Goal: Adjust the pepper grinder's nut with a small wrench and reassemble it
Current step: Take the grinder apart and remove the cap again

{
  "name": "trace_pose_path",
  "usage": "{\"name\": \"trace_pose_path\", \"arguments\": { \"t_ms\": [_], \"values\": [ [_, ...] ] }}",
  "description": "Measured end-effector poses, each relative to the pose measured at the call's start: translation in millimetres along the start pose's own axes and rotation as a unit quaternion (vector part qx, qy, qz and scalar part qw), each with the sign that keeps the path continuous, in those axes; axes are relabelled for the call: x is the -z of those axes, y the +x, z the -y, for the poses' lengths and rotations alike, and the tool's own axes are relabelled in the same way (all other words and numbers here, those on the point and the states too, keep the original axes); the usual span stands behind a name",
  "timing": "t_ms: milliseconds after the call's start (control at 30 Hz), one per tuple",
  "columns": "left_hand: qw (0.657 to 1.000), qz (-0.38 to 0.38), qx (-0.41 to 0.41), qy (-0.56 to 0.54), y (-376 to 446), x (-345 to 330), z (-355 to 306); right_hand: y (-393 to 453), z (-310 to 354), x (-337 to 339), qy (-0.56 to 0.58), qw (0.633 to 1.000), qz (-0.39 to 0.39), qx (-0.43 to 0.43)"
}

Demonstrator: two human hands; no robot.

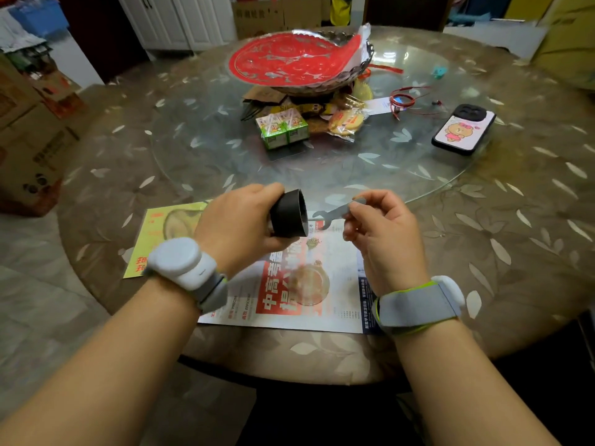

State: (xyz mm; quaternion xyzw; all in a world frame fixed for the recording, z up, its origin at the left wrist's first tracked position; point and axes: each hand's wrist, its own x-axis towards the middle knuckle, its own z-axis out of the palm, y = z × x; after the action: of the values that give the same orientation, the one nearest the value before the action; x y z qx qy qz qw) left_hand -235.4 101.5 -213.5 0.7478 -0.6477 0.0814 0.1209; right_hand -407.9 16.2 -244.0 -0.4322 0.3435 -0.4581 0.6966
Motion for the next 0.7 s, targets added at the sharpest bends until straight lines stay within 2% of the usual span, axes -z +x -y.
{"name": "trace_pose_path", "arguments": {
  "t_ms": [100,200,300,433,700],
  "values": [
    [0.990,-0.060,0.026,-0.123,-12.7,0.7,-3.8,1.9,5.5,-7.5,0.083,0.996,-0.012,-0.043],
    [0.958,-0.100,0.061,-0.261,-19.8,0.1,-8.9,0.5,11.6,-17.2,0.107,0.993,-0.004,-0.044],
    [0.926,-0.134,0.088,-0.343,-26.0,-4.9,-15.9,-2.2,17.9,-25.0,0.113,0.993,0.009,-0.036],
    [0.902,-0.153,0.117,-0.387,-34.7,-10.3,-18.2,-6.3,23.1,-35.5,0.103,0.994,0.016,-0.026],
    [0.889,-0.147,0.115,-0.418,-37.6,-9.6,-16.3,-10.2,24.8,-47.4,0.033,0.998,0.046,-0.009]
  ]
}}
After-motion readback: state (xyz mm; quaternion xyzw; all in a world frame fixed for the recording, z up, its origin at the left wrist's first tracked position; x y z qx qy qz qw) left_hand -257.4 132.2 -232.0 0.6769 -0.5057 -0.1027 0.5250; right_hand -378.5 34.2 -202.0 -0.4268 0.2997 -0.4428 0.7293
